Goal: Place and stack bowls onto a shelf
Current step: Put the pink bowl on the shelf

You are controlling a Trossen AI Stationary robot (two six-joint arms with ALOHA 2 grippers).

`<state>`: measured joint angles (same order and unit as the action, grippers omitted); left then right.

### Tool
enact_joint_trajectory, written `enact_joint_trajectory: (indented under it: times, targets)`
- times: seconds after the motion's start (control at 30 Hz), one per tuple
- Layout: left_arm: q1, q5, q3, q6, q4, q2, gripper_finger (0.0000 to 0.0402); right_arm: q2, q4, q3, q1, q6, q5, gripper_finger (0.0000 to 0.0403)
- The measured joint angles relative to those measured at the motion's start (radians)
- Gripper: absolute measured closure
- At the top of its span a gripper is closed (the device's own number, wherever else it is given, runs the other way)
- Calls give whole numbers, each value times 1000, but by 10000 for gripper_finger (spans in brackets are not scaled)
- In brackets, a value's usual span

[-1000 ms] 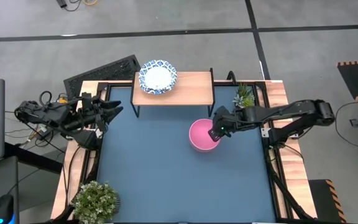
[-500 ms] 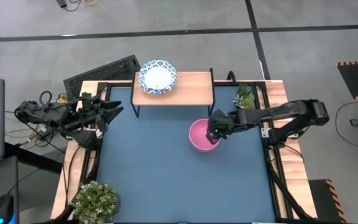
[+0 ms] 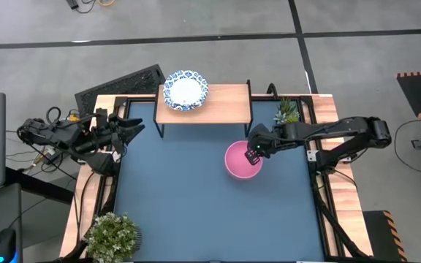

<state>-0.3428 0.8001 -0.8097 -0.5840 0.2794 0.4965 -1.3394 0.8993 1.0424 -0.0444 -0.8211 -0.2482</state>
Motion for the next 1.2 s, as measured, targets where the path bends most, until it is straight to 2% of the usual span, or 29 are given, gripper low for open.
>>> enact_joint_trajectory:
  times: [0.4,0.77,0.97,1.2]
  targets:
    - [0,26,0,-13,0,0,188,16,-12,10,-37,18,85,376]
    - [0,57,0,-40,0,0,188,44,40,230,-97,60,157,376]
    - [0,77,0,-42,2,0,188,42,56,352,-174,101,170,376]
    - [0,77,0,-74,2,0,188,34,17,442,-399,193,145,376]
